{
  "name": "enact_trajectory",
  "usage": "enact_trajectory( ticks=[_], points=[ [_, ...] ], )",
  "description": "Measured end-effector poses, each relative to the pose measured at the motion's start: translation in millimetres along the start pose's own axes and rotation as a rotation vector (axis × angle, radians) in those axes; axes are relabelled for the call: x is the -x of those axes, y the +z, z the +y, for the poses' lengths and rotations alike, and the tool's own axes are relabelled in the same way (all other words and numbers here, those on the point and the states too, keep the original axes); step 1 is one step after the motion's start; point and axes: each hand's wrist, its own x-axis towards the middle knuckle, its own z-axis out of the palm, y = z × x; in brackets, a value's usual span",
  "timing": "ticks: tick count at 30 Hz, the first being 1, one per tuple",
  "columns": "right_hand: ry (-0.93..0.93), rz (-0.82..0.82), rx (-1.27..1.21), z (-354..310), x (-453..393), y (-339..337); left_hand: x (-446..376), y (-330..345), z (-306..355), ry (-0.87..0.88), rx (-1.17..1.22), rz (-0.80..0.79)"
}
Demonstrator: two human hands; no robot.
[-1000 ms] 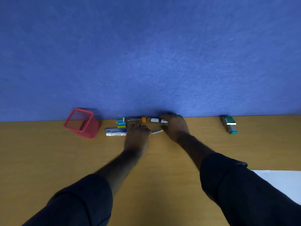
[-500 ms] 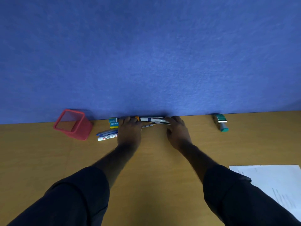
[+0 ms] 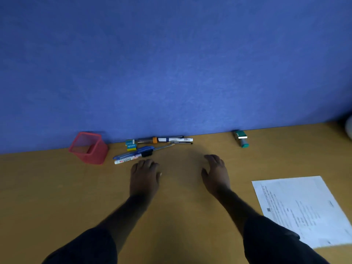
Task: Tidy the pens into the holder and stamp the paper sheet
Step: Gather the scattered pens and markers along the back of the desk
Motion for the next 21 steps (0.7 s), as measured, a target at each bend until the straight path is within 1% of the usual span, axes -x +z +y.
enact_trajectory(
  ticks=[3, 5, 7, 10, 13, 18, 19, 21],
  points=[
    [0.016, 0.012, 0.027, 13.3, 27.9, -8.9, 19.2, -5.9, 8.8, 0.029, 0.015, -0.023],
    [0.053, 0.026, 0.039, 20.8, 44.6, -15.8, 32.0, -9.9, 15.4, 0.047, 0.035, -0.040],
    [0.110, 0.055, 0.000, 28.4, 61.1, -22.6, 44.7, -12.6, 20.9, 0.058, 0.062, -0.056],
    [0.231, 0.164, -0.061, 42.3, 85.5, -32.1, 62.1, -13.8, 25.3, 0.081, 0.095, -0.082],
    [0.306, 0.231, 0.000, 57.4, 104.3, -41.2, 78.0, -13.5, 30.5, 0.086, 0.110, -0.113],
    [0.405, 0.255, 0.075, 81.4, 124.2, -55.9, 98.8, -12.0, 54.0, 0.093, 0.106, -0.110],
    [0.434, 0.240, 0.096, 86.5, 126.3, -59.1, 100.9, -11.4, 61.8, 0.089, 0.112, -0.110],
    [0.482, 0.156, 0.126, 96.4, 130.7, -65.0, 106.3, -8.2, 79.5, 0.075, 0.127, -0.130]
  ],
)
